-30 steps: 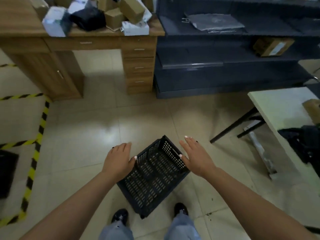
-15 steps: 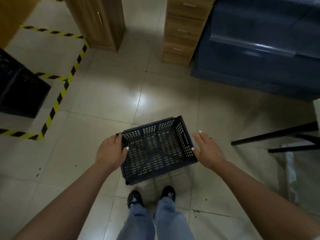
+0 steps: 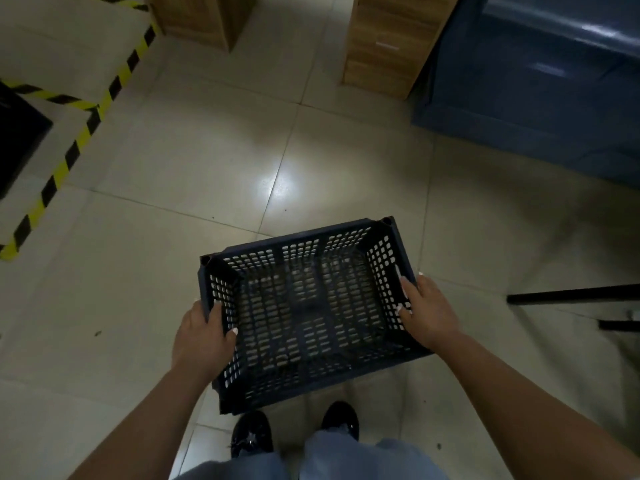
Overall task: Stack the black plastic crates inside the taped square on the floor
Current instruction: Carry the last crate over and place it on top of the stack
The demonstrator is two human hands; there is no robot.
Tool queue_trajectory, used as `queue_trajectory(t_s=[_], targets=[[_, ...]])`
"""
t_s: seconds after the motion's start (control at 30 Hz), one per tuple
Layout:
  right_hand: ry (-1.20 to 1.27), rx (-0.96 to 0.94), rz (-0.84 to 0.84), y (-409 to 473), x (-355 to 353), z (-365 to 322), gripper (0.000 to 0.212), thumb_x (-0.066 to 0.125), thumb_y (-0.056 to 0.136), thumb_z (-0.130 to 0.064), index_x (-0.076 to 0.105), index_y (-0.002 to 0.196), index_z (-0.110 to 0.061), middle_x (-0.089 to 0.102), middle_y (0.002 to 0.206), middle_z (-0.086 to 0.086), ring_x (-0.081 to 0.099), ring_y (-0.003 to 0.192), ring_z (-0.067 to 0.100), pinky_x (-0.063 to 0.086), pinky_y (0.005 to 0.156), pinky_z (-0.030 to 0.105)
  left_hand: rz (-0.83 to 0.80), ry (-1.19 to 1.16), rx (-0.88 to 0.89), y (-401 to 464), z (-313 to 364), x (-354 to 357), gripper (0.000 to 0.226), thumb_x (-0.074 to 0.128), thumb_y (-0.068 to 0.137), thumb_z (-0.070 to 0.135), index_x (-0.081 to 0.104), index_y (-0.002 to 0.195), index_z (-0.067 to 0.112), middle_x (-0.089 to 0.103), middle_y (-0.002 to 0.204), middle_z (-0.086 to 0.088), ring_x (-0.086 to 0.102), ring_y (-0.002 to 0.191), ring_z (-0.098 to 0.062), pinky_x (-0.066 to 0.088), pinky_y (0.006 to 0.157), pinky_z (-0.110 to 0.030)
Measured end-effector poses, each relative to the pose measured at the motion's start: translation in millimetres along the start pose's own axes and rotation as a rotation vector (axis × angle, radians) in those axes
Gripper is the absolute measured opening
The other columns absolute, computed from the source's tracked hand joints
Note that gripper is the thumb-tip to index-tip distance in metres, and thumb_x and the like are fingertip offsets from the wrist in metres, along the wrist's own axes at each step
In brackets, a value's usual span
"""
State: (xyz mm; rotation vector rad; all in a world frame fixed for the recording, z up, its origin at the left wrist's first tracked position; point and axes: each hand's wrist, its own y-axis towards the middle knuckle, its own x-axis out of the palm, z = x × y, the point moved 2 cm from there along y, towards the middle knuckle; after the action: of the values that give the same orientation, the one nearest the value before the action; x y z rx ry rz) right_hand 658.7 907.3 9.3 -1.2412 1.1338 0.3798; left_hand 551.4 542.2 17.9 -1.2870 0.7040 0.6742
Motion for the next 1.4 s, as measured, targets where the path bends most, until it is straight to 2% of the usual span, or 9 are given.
queue_trajectory(t_s=[0.23,0.33,0.47,0.53,0.63,0.73,0.9,1.13,1.4], targets=[[-0.119,0.098,0.024,67.9,69.4,30.8,0.07,0.046,0.097,-0.025,0.005,0.154,-0.023,-0.016,0.158,0.023,-0.003,0.148,0.037,0.018,0.118,0.048,-0.013,0.03,-0.114,65.3,-35.2,79.4,0.07,0.051,0.094,0.039,0.02,0.152,0.016,-0.008,0.159,-0.023,0.006,0.146,-0.04,0.025,0.115,-0.05],[-0.056,0.149,-0.021,82.7,88.3,31.3,0.076,0.049,0.095,-0.015,0.002,0.154,-0.025,-0.016,0.158,0.022,0.0,0.147,0.037,0.022,0.117,0.047,-0.059,-0.073,-0.206,73.8,-41.3,95.0,0.075,0.057,0.091,0.028,0.015,0.153,0.022,-0.016,0.158,-0.021,0.014,0.142,-0.045,0.035,0.107,-0.052],[-0.057,0.221,-0.035,94.9,94.4,28.8,0.084,0.05,0.092,-0.006,-0.004,0.153,-0.024,-0.001,0.155,0.027,0.026,0.135,0.041,0.037,0.107,0.046,-0.094,-0.202,-0.222,81.8,-37.9,101.2,0.078,0.058,0.089,0.016,0.015,0.153,0.021,0.011,0.151,-0.023,0.057,0.102,-0.042,0.049,0.088,-0.042],[-0.04,0.239,-0.021,100.1,86.6,30.9,0.082,0.049,0.091,-0.003,0.0,0.153,-0.025,0.011,0.15,0.027,0.037,0.126,0.04,0.042,0.102,0.045,-0.076,-0.203,-0.232,85.1,-41.1,100.2,0.076,0.058,0.089,0.011,0.017,0.152,0.018,0.029,0.14,-0.023,0.056,0.094,-0.038,0.049,0.085,-0.04],[-0.011,0.231,-0.018,97.3,75.6,33.5,0.078,0.048,0.092,-0.002,0.006,0.153,-0.027,0.018,0.144,0.026,0.045,0.118,0.039,0.046,0.098,0.044,-0.058,-0.181,-0.221,83.1,-47.3,91.3,0.072,0.059,0.09,0.016,0.021,0.151,0.022,0.035,0.123,-0.017,0.052,0.082,-0.033,0.049,0.084,-0.04],[0.001,0.214,-0.029,73.3,58.5,32.9,0.078,0.051,0.092,-0.008,0.009,0.153,-0.03,0.024,0.139,0.025,0.048,0.113,0.039,0.049,0.093,0.043,-0.082,-0.121,-0.235,68.0,-46.1,70.5,0.074,0.059,0.088,0.007,0.022,0.151,0.017,0.038,0.13,-0.023,0.056,0.096,-0.038,0.046,0.077,-0.037],[0.031,0.192,-0.063,10.4,-9.8,25.1,0.079,0.054,0.09,-0.006,0.012,0.152,-0.03,0.03,0.131,0.019,0.051,0.109,0.035,0.05,0.091,0.04,-0.022,-0.12,-0.194,18.8,-42.1,12.6,0.052,0.049,0.092,0.013,0.035,0.141,0.016,0.033,0.116,-0.016,0.046,0.072,-0.03,0.049,0.077,-0.042],[0.043,0.208,0.022,-86.3,-152.1,-8.7,0.049,0.056,0.087,-0.014,0.039,0.134,-0.014,0.041,0.117,0.016,0.053,0.1,0.033,0.047,0.078,0.036,0.052,0.024,-0.111,-69.0,-26.8,-119.8,0.054,0.055,0.089,0.017,0.034,0.139,0.014,0.03,0.131,-0.017,0.058,0.091,-0.035,0.05,0.08,-0.042],[0.054,0.204,0.181,-192.0,-288.6,-73.5,0.036,0.051,0.092,-0.014,0.04,0.126,-0.017,0.04,0.123,0.015,0.053,0.102,0.027,0.049,0.085,0.037,0.144,-0.176,-0.066,-150.5,-50.8,-263.0,0.059,0.058,0.086,0.005,0.038,0.14,0.01,0.035,0.137,-0.019,0.054,0.108,-0.039,0.048,0.096,-0.046]])
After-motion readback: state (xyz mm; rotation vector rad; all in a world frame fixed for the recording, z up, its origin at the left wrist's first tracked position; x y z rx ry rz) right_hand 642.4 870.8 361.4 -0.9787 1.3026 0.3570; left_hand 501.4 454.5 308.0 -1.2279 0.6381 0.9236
